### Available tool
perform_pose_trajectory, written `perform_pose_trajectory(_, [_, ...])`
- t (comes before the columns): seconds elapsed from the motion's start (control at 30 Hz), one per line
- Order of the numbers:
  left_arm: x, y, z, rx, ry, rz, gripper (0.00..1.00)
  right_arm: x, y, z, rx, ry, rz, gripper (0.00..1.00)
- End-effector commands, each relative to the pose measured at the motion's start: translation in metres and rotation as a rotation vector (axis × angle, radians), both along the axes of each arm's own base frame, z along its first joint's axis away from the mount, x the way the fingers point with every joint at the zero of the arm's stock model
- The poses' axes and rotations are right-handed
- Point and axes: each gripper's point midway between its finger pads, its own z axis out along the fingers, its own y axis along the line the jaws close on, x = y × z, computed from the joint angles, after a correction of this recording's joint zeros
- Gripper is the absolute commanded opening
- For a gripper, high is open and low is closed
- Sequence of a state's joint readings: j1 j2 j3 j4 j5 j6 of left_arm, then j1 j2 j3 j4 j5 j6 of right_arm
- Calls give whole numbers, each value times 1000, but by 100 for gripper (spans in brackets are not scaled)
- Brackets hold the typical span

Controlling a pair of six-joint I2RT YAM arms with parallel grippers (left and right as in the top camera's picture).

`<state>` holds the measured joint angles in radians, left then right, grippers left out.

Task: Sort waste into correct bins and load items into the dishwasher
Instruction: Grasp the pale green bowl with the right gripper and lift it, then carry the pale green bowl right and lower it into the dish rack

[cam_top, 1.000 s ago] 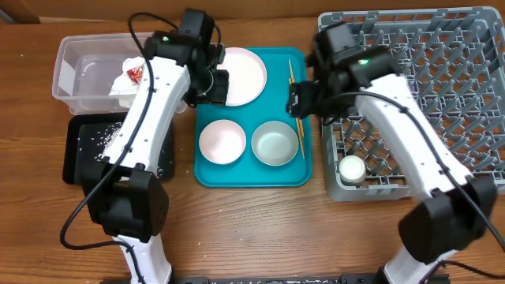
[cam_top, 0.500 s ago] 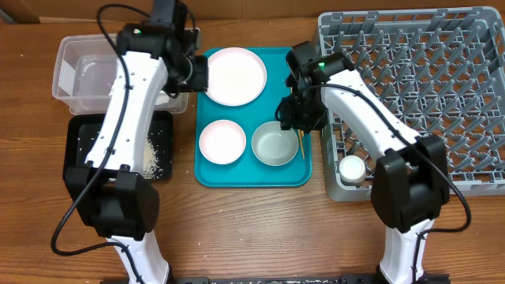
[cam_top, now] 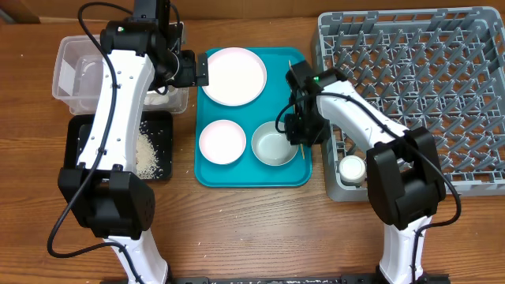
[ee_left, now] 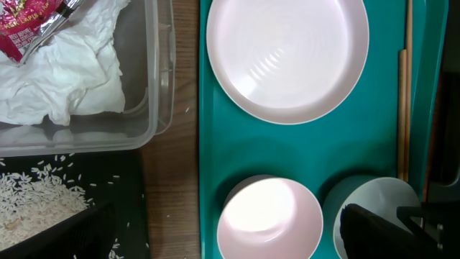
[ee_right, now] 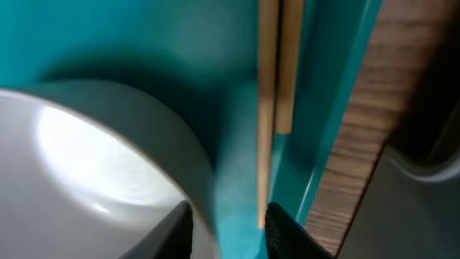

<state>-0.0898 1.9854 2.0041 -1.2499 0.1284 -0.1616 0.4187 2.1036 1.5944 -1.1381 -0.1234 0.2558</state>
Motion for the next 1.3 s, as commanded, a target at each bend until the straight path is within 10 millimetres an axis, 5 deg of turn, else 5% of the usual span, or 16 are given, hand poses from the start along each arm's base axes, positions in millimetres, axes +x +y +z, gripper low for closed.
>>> perform_pose_trajectory(0.0, [0,0,22,-1,-54,3,100,-2,-5,-4,-13,4,-10,19])
perform_pose_trajectory(0.13, [0,0,22,-1,-55,3,100,2,-3,0,-6,-12,-11,4])
perform_pose_trajectory(0.2, [1,0,22,-1,-55,3,100,5,-1,7,4,-17,-12,4])
perform_pose_trajectory(0.43, [0,0,22,-1,-55,3,100,35,0,88,-5,-135,-18,4])
perform_pose_trajectory(0.6, [0,0,22,-1,-55,3,100,70,-54,178,-207,-371,-224,4])
perform_pose_trajectory(0.87, [0,0,22,-1,-55,3,100,106,-176,310,-752,-929,-649,4])
perform_pose_trajectory(1.03, [0,0,22,-1,-55,3,100,128,-194,324,-824,-1088,-794,4])
perform_pose_trajectory(1.27, [0,0,22,-1,-55,3,100,156,-214,288,-920,-1159,-865,4])
